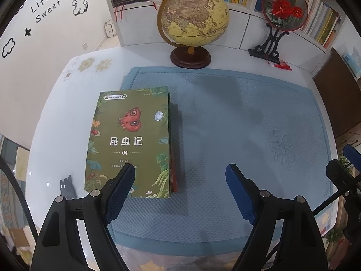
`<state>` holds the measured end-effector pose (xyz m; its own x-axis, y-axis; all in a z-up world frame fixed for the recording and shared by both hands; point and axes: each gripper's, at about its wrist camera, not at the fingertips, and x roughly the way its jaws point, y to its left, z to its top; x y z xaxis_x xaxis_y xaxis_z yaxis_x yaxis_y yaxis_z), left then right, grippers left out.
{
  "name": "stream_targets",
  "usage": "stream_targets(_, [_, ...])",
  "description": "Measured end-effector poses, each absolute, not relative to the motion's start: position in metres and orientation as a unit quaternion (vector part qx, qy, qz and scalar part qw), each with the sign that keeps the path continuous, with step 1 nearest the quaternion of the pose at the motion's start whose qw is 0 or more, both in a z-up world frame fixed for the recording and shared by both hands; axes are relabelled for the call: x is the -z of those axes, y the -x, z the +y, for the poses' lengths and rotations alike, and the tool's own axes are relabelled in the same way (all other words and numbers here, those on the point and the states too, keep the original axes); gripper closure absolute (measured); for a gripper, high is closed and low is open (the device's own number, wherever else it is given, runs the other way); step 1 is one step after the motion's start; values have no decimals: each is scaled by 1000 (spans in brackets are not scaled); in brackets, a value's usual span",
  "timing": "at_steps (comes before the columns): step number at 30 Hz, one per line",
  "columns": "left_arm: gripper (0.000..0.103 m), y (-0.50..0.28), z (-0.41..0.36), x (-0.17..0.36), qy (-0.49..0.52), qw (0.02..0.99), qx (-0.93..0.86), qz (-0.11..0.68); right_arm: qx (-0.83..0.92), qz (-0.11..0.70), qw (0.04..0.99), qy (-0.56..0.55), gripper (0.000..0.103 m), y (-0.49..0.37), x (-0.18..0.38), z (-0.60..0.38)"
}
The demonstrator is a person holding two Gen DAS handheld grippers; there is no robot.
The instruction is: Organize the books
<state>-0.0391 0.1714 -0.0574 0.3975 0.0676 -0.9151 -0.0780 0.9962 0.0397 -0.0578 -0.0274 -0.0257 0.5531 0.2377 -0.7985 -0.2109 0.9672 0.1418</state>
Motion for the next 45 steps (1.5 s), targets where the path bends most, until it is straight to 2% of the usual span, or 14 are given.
stream_targets(45, [22,40,170,57,7,841,-35,540,-120,456,882,-27,20,60,26,-35])
